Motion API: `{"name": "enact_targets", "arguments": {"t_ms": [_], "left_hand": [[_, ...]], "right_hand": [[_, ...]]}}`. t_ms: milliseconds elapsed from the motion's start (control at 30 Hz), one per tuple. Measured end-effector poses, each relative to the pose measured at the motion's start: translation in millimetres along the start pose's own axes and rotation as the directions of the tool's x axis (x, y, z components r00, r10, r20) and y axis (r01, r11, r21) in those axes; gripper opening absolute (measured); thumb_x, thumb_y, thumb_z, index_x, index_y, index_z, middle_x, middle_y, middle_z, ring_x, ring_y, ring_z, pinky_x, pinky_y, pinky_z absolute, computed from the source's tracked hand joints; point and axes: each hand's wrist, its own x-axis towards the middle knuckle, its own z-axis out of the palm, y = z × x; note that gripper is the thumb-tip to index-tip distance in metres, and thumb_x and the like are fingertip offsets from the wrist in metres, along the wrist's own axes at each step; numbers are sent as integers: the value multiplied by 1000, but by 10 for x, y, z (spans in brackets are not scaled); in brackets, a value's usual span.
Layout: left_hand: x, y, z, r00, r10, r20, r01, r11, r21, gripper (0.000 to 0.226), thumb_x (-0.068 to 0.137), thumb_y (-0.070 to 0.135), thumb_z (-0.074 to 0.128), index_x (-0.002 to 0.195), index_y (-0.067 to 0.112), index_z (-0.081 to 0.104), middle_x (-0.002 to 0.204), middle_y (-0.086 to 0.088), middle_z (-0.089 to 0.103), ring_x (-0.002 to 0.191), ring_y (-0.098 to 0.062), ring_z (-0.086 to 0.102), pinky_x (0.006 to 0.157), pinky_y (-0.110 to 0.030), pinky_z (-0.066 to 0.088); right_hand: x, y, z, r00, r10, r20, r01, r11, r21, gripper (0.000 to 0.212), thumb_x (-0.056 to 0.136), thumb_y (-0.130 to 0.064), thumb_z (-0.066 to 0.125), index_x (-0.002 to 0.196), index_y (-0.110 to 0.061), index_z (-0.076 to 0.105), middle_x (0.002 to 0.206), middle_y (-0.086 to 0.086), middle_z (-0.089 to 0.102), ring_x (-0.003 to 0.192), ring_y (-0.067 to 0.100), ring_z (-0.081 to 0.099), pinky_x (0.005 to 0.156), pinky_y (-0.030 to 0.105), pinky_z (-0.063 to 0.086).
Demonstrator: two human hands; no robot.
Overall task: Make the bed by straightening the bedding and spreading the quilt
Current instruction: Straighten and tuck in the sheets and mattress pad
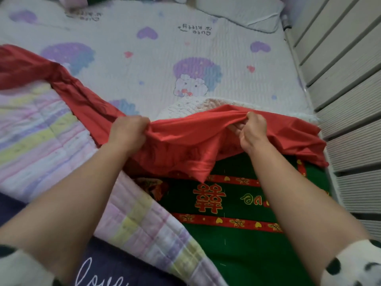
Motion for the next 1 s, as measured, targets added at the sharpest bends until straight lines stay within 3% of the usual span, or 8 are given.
{"name": "enact_targets", "arguments": {"t_ms": [67,167,300,400,533,667,867,1000], "left_hand": [[241,74,-75,997,41,-71,-34,994,107,19,74,7,62,91,11,71,97,-17,62,97,-38,54,77,-41,38],[338,165,87,985,-166,36,160,977,138,23,86,10,54,104,13,68,107,-18,58,101,-39,57,75,-37,40],[216,344,490,925,-265,272,320,929,-185,45,82,18,60,123,8,45,118,-26,52,106,-46,54,85,-44,45],[69,424,637,915,-153,373,252,939,-235,78,82,21,63,147,10,21,136,-24,36,114,-47,50,93,-46,43],[-93,463,674,983,-17,182,46,987,-154,46,84,18,59,123,5,39,117,-17,45,101,-40,54,69,-45,41],[-221,588,647,966,176,188,-124,959,-256,34,85,13,52,117,8,44,113,-14,49,98,-37,54,64,-41,36],[-686,817,764,734,441,517,-349,897,-270,40,82,14,54,120,24,57,119,-2,55,111,-27,56,86,-36,48],[-1116,953,875,574,487,659,-450,859,-244,43,83,29,59,126,27,55,125,1,55,118,-22,53,93,-34,46]], "right_hand": [[134,-55,19,1000,-7,0,7,999,50,18,98,-6,30,107,-5,46,94,17,59,73,24,66,56,35,58],[201,3,49,996,21,83,-19,999,-28,16,102,-10,32,114,-11,41,110,17,53,82,23,64,66,37,59],[135,203,3,976,122,180,-62,949,-308,27,101,-7,31,125,-16,41,123,12,55,100,27,62,94,49,51],[-20,319,-87,973,158,166,-68,890,-451,34,98,-1,31,130,-11,39,114,8,54,96,27,61,90,43,50],[-222,435,-258,976,178,128,-92,862,-498,32,96,2,34,124,-10,44,112,12,60,87,25,65,71,30,50],[-470,457,-385,981,168,100,-84,825,-559,29,94,3,37,119,-8,51,113,16,64,88,22,66,79,34,53],[-1147,607,-859,979,156,135,-14,703,-711,26,95,1,41,116,-6,55,108,12,66,85,16,63,67,21,48],[-1674,911,-1564,945,270,187,40,471,-881,19,98,-12,49,113,-13,60,110,3,63,101,15,60,90,31,50]]}}
